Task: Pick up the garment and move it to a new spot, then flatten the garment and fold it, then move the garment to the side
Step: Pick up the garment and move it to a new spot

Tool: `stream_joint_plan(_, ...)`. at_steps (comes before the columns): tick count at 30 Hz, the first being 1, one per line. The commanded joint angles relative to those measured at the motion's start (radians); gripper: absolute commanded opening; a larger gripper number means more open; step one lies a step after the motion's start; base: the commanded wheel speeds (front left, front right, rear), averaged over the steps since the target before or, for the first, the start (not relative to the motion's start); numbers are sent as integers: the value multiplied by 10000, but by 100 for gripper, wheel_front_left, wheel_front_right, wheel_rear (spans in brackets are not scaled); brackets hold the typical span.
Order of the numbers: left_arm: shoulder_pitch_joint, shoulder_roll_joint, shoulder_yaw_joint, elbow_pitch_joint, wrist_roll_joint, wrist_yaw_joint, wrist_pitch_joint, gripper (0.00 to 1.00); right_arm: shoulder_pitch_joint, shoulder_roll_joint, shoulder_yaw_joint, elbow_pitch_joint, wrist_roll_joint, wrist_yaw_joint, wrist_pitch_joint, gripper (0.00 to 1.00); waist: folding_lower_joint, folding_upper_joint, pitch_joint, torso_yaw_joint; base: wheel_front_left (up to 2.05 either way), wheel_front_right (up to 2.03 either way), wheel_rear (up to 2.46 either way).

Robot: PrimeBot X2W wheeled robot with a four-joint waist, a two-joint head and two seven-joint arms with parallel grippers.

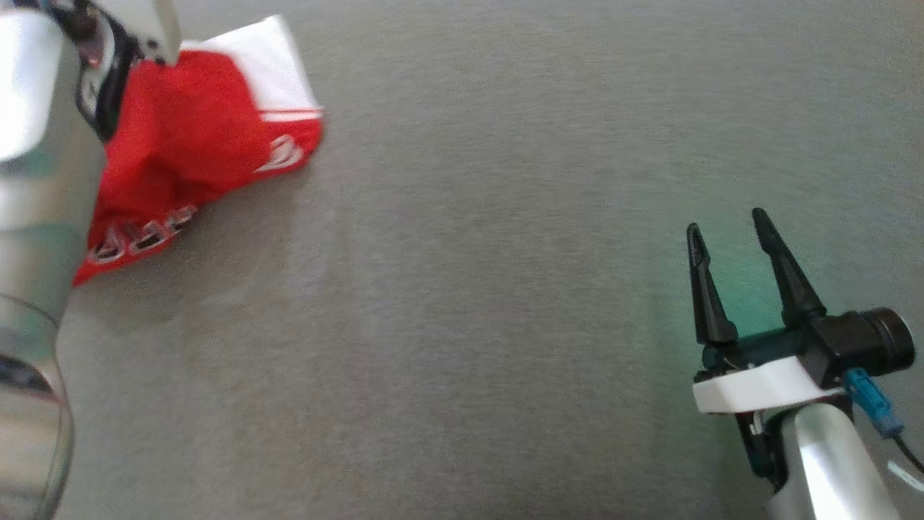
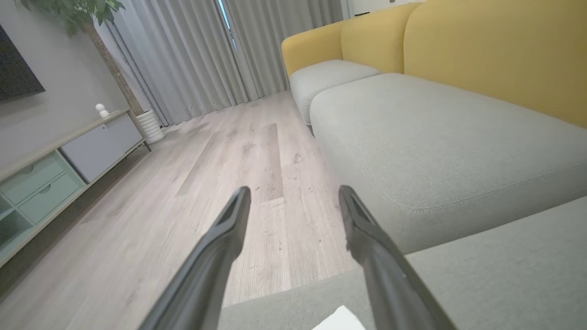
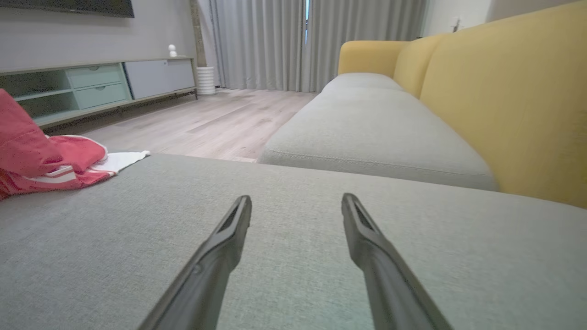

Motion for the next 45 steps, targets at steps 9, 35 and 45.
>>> stream_joint_plan(9, 1320, 124, 596, 447, -1100, -417, -228, 100, 554, -1033, -311, -494, -259, -9, 6, 100, -1, 0, 276, 3011, 0, 0, 0)
stream_joint_plan(35, 1131, -594, -719, -275, -3705, -595, -86, 0, 501, -2027, -1313, -2052, -546, -9, 6, 100, -1, 0, 3507, 3285, 0, 0, 0)
stream_joint_plan(45, 514, 53, -1279, 76, -3474, -596, -1465, 0, 118, -1407, -884, -1513, -424, -9, 6, 100, -1, 0, 2350, 2771, 0, 0, 0)
